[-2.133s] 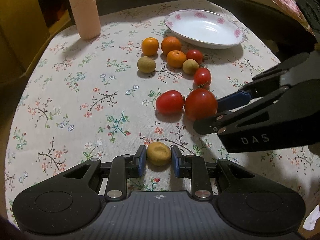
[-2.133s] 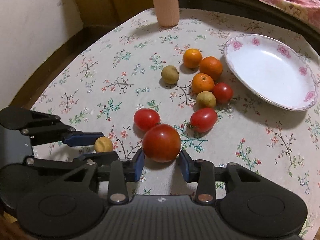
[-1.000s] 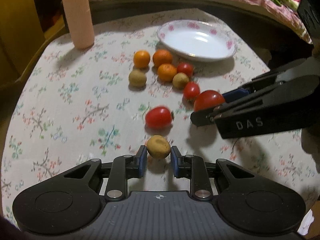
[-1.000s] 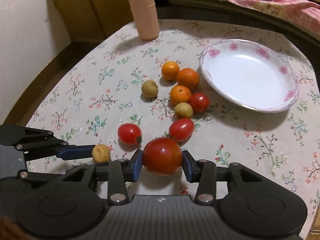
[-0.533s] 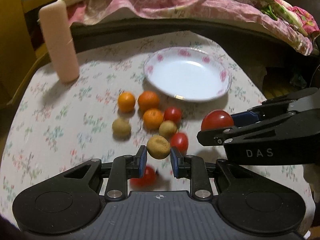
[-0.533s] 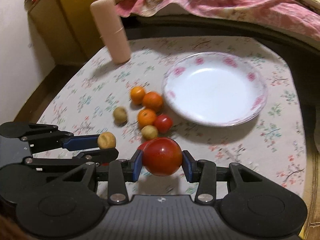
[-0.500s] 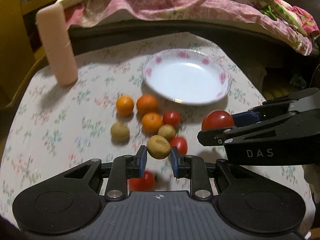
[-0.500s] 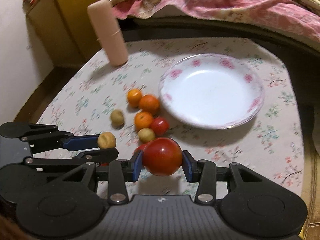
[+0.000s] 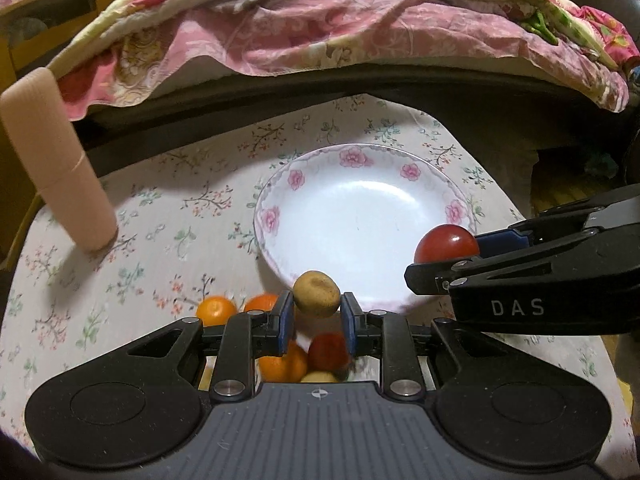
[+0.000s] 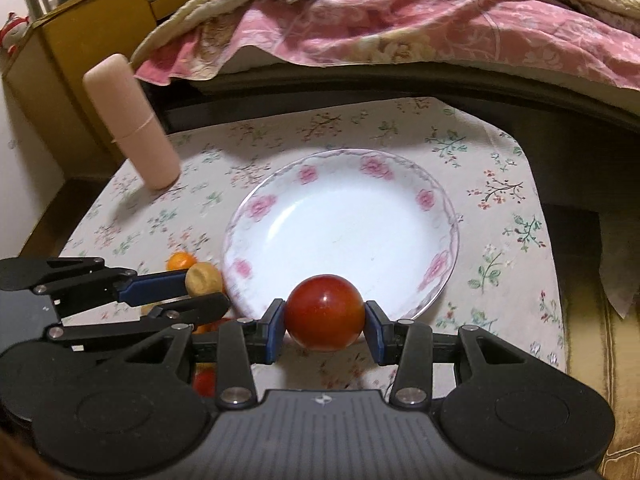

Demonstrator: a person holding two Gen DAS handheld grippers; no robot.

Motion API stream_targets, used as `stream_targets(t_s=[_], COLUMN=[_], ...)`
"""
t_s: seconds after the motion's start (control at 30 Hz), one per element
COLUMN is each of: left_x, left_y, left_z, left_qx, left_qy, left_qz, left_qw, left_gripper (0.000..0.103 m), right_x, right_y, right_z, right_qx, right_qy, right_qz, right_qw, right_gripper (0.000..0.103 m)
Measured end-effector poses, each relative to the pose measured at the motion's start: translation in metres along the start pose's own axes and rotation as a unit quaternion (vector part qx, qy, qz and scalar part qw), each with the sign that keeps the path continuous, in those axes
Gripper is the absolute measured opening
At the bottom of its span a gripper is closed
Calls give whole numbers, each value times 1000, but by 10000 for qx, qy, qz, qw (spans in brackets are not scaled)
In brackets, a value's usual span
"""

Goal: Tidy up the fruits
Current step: 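Carry both fruits over the white plate and open the left tool, then open the right tool to drop the large tomato into the plate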

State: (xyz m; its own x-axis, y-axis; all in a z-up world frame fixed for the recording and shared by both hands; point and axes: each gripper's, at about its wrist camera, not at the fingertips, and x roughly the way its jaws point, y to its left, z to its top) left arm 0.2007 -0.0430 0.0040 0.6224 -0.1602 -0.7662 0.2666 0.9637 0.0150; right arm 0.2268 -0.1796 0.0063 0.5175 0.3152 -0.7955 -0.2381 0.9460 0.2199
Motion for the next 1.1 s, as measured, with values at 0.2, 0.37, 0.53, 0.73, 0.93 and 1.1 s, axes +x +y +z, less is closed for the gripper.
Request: stream_targets(t_s=[0.2, 0.37, 0.53, 0.73, 0.93, 1.1], left_x=[17, 22, 24, 22, 11, 4], left_y=[-2, -3, -2, 1, 7, 14], left_z=[4, 8, 9, 9, 9, 8], left_qx=[79, 135, 88, -10, -61, -133], left_qy=[58, 17, -1, 40, -40, -21], left_qz=[37, 106, 105, 106, 37, 88], left_qw=[9999, 9999, 9999, 9999, 10000, 9999], left_gripper=[31, 27, 29, 44, 66, 68], right_x=[14, 23, 25, 23, 15, 12], right_y=[-10, -15, -17, -18, -19, -17], right_z=[5, 6, 7, 7, 10, 12], right_qx=[50, 51, 64, 101, 189, 218], right_qy=[86, 125, 123, 86, -65, -140], right_qz=[-32, -44, -59, -90, -92, -73], right_qw=[9999, 9999, 9999, 9999, 9998, 9996], right_gripper=[44, 44, 44, 44, 48, 48])
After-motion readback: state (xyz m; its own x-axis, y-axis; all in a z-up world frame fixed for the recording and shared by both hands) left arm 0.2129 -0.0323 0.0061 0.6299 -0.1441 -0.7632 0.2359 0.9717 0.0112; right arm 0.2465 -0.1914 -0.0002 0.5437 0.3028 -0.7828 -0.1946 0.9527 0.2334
